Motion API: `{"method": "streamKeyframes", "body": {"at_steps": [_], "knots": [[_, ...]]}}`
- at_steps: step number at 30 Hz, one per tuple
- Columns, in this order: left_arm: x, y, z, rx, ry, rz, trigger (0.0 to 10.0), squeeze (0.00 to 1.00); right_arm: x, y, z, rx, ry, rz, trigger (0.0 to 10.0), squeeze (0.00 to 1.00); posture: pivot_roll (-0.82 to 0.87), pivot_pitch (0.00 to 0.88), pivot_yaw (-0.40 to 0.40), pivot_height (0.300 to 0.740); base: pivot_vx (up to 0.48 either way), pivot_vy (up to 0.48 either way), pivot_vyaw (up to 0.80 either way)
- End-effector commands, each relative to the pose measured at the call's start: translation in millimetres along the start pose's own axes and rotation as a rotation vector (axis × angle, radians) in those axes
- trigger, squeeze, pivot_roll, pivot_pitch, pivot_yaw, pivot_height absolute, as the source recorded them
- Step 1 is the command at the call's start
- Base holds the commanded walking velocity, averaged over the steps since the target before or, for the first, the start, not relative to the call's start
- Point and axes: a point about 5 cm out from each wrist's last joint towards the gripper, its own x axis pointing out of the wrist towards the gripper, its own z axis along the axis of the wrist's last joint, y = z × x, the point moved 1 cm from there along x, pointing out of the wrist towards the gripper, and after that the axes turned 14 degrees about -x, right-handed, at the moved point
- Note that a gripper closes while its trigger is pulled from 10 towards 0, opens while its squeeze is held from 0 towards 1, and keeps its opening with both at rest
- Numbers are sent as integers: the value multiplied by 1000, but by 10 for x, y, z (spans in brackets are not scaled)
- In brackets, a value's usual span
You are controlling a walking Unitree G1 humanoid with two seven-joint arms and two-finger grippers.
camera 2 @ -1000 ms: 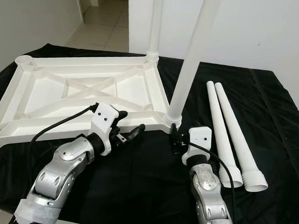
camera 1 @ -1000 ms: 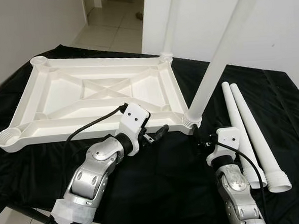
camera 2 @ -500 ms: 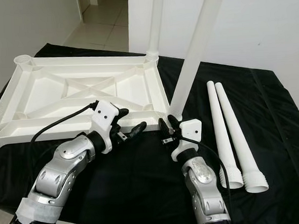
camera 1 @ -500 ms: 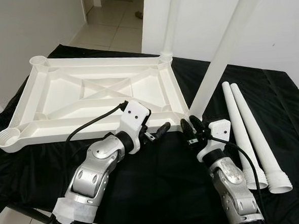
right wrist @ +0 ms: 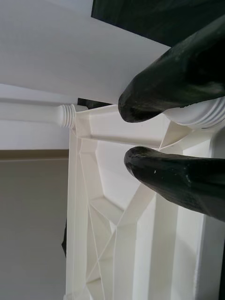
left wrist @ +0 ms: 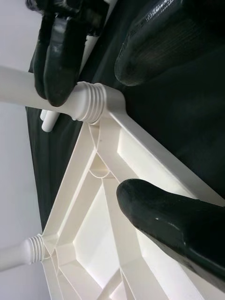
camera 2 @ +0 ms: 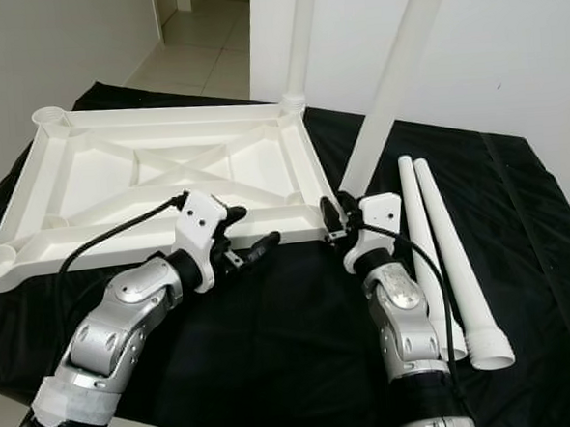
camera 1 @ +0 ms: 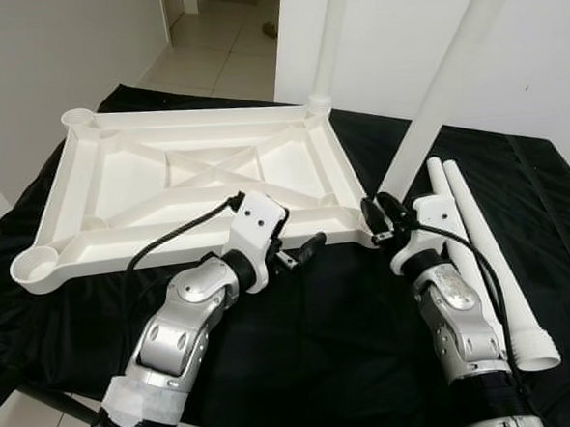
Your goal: Building children table
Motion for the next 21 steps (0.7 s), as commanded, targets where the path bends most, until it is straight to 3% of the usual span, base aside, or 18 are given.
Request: {"method": "streamKeyframes", "body": {"at_steps": [1, 8, 9, 10, 11, 13, 14, 15, 21], "knots": [[21, 10, -53, 12, 20, 15, 10000, 0, -14, -123, -9, -9, 9, -55, 10000, 0, 158, 14, -79, 740, 0, 0, 0], [36, 92, -179, 32, 88, 55, 10000, 0, -40, 3, -33, 19, 24, -41, 10000, 0, 160, 13, -77, 740, 0, 0, 0], [51, 191, -278, 7, 147, 105, 10000, 0, -68, 103, -31, 41, 20, -24, 10000, 0, 158, 13, -75, 740, 0, 0, 0], [51, 191, -278, 7, 147, 105, 10000, 0, -68, 103, -31, 41, 20, -24, 10000, 0, 158, 13, -75, 740, 0, 0, 0], [64, 296, -338, 33, 183, 162, 10000, 0, -94, 197, -23, 51, 13, -3, 10000, 0, 155, 14, -72, 740, 0, 0, 0], [64, 296, -338, 33, 183, 162, 10000, 0, -94, 197, -23, 51, 13, -3, 10000, 0, 155, 14, -72, 740, 0, 0, 0], [76, 408, -362, 37, 203, 221, 10000, 0, -116, 269, -13, 61, 6, 9, 10000, 0, 149, 17, -65, 740, 0, 0, 0], [76, 408, -362, 37, 203, 221, 10000, 0, -116, 269, -13, 61, 6, 9, 10000, 0, 149, 17, -65, 740, 0, 0, 0], [146, 776, -260, 79, 218, 408, 10000, 0, -89, 254, 71, 74, -27, -21, 10000, 0, 133, 24, -50, 740, 0, 0, 0]]}}
